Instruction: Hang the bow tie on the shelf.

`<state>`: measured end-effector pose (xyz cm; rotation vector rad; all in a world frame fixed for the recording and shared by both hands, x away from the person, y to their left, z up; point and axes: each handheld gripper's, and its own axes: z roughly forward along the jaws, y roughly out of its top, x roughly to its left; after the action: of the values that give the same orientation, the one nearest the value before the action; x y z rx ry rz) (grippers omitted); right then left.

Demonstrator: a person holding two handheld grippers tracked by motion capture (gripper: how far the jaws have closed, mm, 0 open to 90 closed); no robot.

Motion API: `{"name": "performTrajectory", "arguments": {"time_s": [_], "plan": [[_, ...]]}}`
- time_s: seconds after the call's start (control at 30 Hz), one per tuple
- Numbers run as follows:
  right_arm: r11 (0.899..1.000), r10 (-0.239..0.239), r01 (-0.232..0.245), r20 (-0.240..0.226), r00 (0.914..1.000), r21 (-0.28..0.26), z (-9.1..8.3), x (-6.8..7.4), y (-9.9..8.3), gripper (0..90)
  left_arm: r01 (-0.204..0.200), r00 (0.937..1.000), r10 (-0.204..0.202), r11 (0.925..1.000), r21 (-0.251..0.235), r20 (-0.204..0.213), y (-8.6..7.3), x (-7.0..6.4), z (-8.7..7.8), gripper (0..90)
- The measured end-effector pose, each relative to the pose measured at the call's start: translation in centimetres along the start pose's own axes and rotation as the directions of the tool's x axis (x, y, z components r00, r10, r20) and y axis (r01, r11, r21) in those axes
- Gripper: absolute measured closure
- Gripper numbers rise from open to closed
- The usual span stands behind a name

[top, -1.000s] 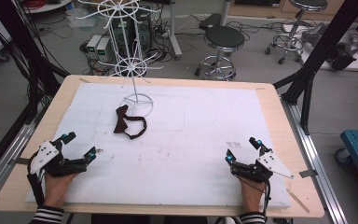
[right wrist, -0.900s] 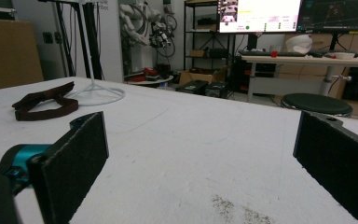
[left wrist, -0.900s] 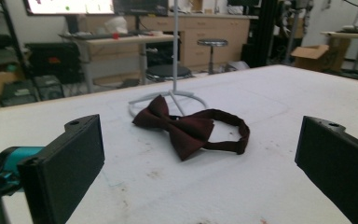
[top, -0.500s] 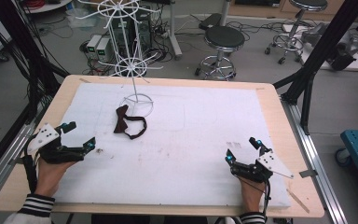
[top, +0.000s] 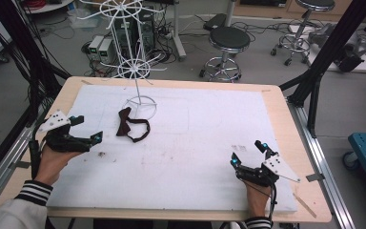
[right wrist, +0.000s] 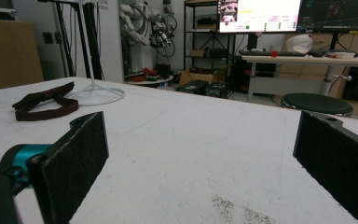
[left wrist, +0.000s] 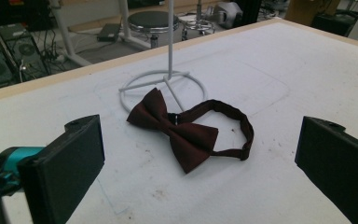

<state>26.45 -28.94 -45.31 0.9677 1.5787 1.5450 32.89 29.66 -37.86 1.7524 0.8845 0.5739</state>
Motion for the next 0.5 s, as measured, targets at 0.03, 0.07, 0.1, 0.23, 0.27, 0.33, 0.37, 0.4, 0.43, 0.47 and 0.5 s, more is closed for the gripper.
{"name": "performTrajectory", "arguments": {"time_s": [0.03,0.07,0.1,0.23,0.27,0.33,0.37,0.4,0.43,0.47,0.5], "plan": [[1.000,0.000,0.000,-0.001,1.0000,-0.001,0.0,0.0,0.0,2.5,-0.006,1.0000,0.006,0.9999,0.014,0.000,0.2,0.1,0.2,1.7],[1.000,0.000,0.000,0.000,1.0000,0.000,0.0,0.0,0.0,2.4,-0.014,0.9999,0.014,0.9995,0.027,-0.006,0.4,0.2,0.4,1.7],[1.000,0.000,0.000,0.000,1.0000,0.000,0.0,0.0,0.0,2.4,-0.009,0.9999,0.009,0.9995,0.032,-0.009,0.6,0.3,0.6,1.7],[1.000,0.000,0.000,0.000,1.0000,-0.001,0.0,0.0,0.0,2.4,-0.003,0.9999,0.004,0.9971,0.076,-0.014,1.0,0.7,1.4,1.7],[1.000,0.001,-0.001,-0.001,1.0000,0.000,0.0,0.0,0.0,2.5,-0.002,0.9998,0.004,0.9967,0.081,-0.017,1.3,0.9,1.7,1.7],[1.000,0.001,-0.001,-0.001,1.0000,0.000,0.0,0.0,0.0,2.5,-0.006,0.9998,0.007,0.9964,0.084,-0.019,1.5,0.9,1.9,1.7],[1.000,0.001,-0.001,-0.001,1.0000,0.000,0.0,0.0,0.0,2.5,-0.015,0.9997,0.017,0.9953,0.095,-0.019,1.9,0.9,2.2,1.7],[1.000,0.001,-0.001,-0.001,1.0000,0.000,0.0,0.0,0.0,2.4,-0.015,0.9997,0.017,0.9953,0.095,-0.019,1.9,0.9,2.2,1.7],[1.000,0.001,-0.001,-0.001,1.0000,0.000,0.0,0.0,0.0,2.4,-0.013,0.9997,0.015,0.9936,0.112,-0.019,2.2,1.0,2.6,1.7],[1.000,0.005,-0.005,0.001,1.0000,0.002,0.0,0.0,0.0,2.5,-0.013,0.9997,0.015,0.9936,0.112,-0.019,2.2,1.0,2.6,1.7],[1.000,0.001,-0.001,0.000,1.0000,0.000,0.0,0.0,0.0,2.4,-0.020,0.9995,0.023,0.9920,0.125,-0.020,2.3,1.0,2.8,1.7]]}}
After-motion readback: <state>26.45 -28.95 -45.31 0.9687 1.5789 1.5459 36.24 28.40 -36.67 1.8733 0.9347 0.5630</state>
